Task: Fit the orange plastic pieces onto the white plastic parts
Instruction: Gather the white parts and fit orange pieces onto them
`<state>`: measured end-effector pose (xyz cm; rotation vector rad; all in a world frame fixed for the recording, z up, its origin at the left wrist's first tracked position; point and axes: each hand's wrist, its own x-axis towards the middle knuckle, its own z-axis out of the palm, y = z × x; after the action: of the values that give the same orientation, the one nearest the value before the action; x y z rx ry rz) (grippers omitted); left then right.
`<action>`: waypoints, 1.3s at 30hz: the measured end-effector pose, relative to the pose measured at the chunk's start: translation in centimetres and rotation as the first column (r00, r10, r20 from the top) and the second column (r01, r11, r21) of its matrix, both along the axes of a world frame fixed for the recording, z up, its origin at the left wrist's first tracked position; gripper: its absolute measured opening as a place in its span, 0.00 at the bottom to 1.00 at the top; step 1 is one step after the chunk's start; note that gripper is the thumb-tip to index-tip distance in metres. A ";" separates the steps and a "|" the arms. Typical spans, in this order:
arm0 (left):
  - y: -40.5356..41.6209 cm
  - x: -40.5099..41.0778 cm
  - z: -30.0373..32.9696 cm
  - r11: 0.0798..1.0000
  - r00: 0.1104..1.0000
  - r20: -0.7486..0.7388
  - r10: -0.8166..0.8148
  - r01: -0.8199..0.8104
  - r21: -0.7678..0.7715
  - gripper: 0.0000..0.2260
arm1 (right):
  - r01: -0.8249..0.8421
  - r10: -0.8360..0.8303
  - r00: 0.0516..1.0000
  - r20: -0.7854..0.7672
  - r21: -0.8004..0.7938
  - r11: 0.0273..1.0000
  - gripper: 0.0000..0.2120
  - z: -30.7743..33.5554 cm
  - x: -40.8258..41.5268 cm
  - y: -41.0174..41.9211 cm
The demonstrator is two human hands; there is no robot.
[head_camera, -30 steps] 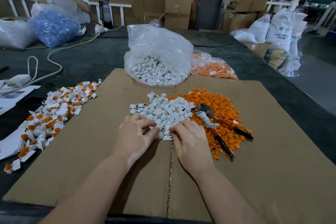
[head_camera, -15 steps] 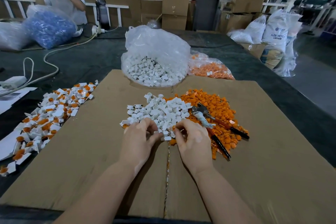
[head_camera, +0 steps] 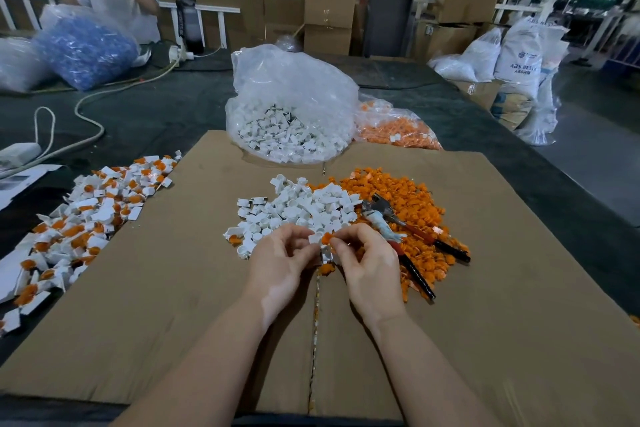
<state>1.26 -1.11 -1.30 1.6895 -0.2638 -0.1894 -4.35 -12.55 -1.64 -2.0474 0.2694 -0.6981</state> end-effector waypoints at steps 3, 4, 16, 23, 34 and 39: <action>0.2 0.0 0.0 0.999 0.999 -0.007 -0.032 0.032 -0.025 0.06 | 0.003 -0.004 1.000 -0.007 -0.087 0.996 0.06 0.0 -0.1 0.1; 0.2 0.0 0.0 0.999 0.999 -0.016 -0.035 0.035 -0.031 0.06 | 0.015 -0.016 1.000 -0.006 -0.148 0.989 0.05 -0.1 -0.1 0.1; -0.1 -0.3 -0.2 0.998 0.998 0.014 -0.064 0.064 0.001 0.05 | 0.077 -0.078 0.997 0.009 -0.318 0.945 0.05 -0.1 -0.1 0.3; 0.1 -0.4 -0.5 0.999 0.998 0.045 -0.037 0.036 0.013 0.05 | 0.086 -0.088 0.996 0.013 -0.378 0.922 0.06 -0.2 -0.2 0.3; 0.3 -0.6 -0.5 0.999 0.996 0.081 -0.048 0.046 0.025 0.06 | 0.028 -0.044 0.999 -0.027 -0.450 0.893 0.08 -0.3 -0.3 0.5; 0.3 -0.6 -0.5 0.983 0.970 0.222 -0.098 0.059 0.174 0.07 | 0.007 -0.027 0.999 -0.040 -0.427 0.904 0.09 -0.2 -0.5 0.4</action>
<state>0.70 -0.80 -1.82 1.8707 -0.5002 -0.0754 -4.86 -12.19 -1.85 -2.4837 0.1682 -0.7740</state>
